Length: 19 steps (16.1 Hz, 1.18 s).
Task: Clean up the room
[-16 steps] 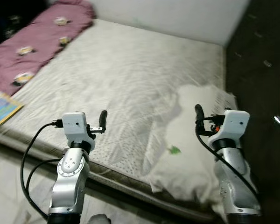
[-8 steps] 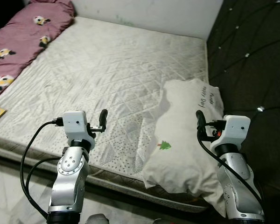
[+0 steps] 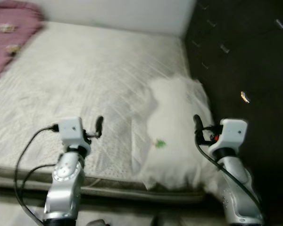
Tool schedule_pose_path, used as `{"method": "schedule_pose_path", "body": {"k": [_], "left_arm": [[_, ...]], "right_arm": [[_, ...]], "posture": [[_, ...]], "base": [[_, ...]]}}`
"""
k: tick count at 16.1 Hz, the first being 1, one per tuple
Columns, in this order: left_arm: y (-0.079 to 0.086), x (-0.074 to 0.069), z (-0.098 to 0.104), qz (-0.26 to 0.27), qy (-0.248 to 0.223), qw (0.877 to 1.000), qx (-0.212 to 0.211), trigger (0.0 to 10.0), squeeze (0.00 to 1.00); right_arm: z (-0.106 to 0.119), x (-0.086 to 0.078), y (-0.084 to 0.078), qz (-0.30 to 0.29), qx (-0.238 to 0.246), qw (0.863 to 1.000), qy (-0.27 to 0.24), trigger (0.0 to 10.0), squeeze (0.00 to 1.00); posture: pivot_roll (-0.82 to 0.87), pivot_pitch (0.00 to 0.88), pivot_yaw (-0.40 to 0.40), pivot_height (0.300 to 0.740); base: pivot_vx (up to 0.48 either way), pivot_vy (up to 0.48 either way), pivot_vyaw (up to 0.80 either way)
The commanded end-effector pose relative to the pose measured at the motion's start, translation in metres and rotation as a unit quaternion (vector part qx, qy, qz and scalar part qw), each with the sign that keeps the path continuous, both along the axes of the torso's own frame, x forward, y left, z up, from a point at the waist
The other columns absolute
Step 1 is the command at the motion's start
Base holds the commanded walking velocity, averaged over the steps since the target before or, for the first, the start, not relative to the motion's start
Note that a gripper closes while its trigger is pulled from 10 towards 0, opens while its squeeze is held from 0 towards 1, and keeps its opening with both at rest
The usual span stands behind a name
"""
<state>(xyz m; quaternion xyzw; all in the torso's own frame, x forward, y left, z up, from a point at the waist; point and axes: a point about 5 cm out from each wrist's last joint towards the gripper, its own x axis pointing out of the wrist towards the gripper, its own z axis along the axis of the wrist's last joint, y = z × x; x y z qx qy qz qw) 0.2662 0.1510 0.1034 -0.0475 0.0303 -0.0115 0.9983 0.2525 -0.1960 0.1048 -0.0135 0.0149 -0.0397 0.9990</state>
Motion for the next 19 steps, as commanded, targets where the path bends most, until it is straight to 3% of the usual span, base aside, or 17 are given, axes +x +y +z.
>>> {"method": "schedule_pose_path", "body": {"k": [1, 9, 14, 19], "left_arm": [[-0.004, 0.0, 0.005, -0.009, -0.008, 1.0, 0.005, 10.0, 0.0], [-0.005, 0.002, 0.006, -0.013, -0.009, 1.0, 0.01, 10.0, 0.0], [0.008, -0.013, -0.009, -0.004, 0.015, 0.999, 0.03, 10.0, 0.0], [0.014, -0.025, -0.009, 0.045, 0.011, 0.999, 0.026, 10.0, 0.0]], "right_arm": [[0.0, 0.001, -0.001, -0.002, 0.001, 1.0, 0.003, 10.0, 0.0], [-0.002, 0.001, -0.002, -0.001, -0.002, 1.0, 0.008, 10.0, 0.0], [-0.011, -0.006, 0.002, 0.04, -0.006, 0.999, 0.027, 10.0, 0.0], [-0.011, 0.011, 0.02, 0.1, -0.001, 0.994, 0.033, 10.0, 0.0]], "posture": [[-0.06, 0.114, -0.02, 0.74], [-0.06, 0.132, -0.023, 0.74], [-0.04, 0.134, -0.002, 0.74], [0.04, 0.134, -0.104, 0.74]], "base": [[0.0, 0.405, -0.47], [0.0, 0.341, -0.6], [0.0, 0.0, 0.0], [0.0, 0.0, 0.0]]}}
